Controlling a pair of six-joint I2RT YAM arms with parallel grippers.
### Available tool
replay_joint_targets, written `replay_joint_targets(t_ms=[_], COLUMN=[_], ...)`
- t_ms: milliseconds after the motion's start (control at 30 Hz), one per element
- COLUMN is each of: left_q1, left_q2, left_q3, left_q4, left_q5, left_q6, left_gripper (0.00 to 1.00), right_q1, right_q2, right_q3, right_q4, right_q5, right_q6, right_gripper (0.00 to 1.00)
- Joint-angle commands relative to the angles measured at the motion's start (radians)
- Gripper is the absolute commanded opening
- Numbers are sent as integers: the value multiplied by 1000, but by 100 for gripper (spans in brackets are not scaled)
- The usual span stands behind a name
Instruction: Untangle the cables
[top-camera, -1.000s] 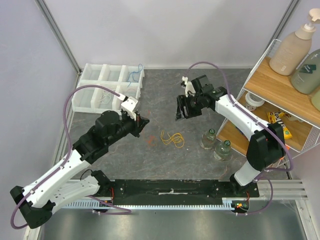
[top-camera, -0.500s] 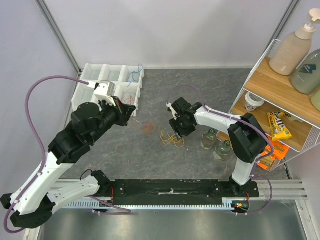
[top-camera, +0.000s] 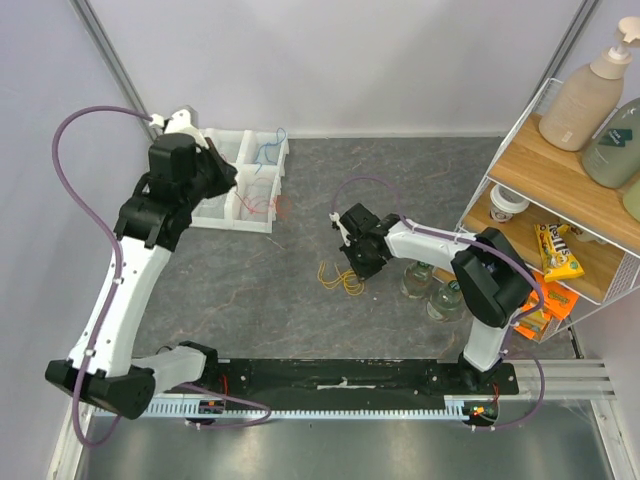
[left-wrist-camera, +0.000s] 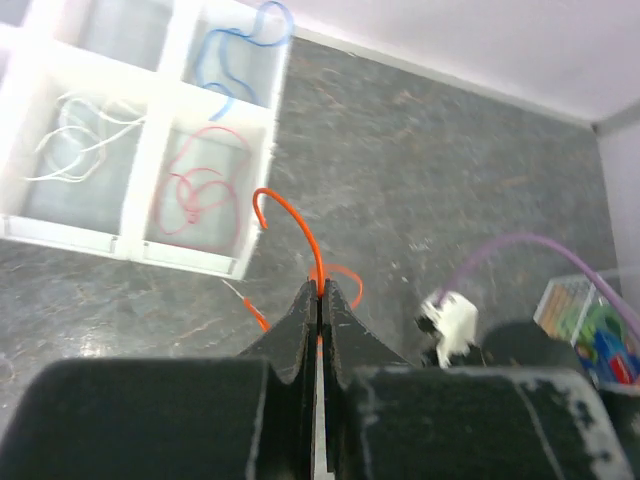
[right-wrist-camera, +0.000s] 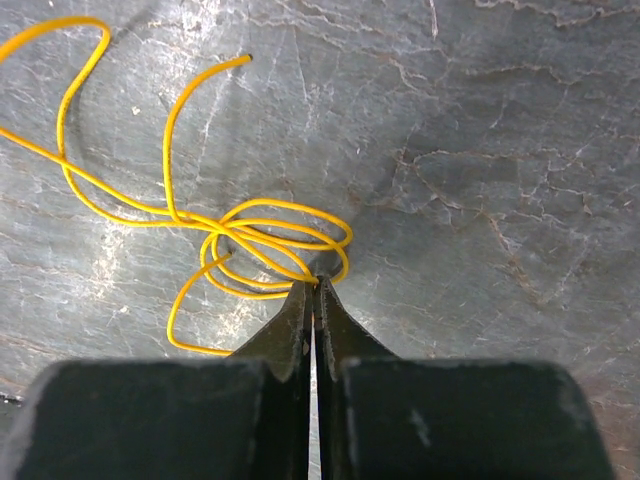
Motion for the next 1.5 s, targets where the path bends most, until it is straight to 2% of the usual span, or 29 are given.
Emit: replay_joint_targets(t_ms=[0, 167, 367, 567, 767, 1033, 1200, 1467], left_q1=[153, 289, 453, 590, 648, 670, 687, 697], left_q2=[41, 120, 270, 345, 370, 403, 480, 637], left_q3=[40, 17, 26, 51, 95, 103, 137, 155], left_q4=[105, 170, 245, 347, 389, 434, 384, 354], left_q5=[41, -94, -104, -78, -97, -90, -49, -65], left_q6=[-103, -181, -250, -264, -235, -265, -327, -340], left_gripper=[2, 2, 2, 2, 2, 2, 2, 1], right_q1=[2, 3, 2, 0, -1, -3, -9, -37], right_q2=[-91, -177, -214, -226, -191, -125, -119, -102], right_q3=[-10, -7, 39, 42, 71, 129, 134, 142], right_q4=[20, -1, -79, -107, -123, -133, -138, -139], right_q5=[-20, -80, -109, -111, -88, -104, -101, -103], right_q6=[15, 32, -7, -46, -84, -110, -116, -110], right_gripper=[0, 0, 0, 0, 0, 0, 0, 0])
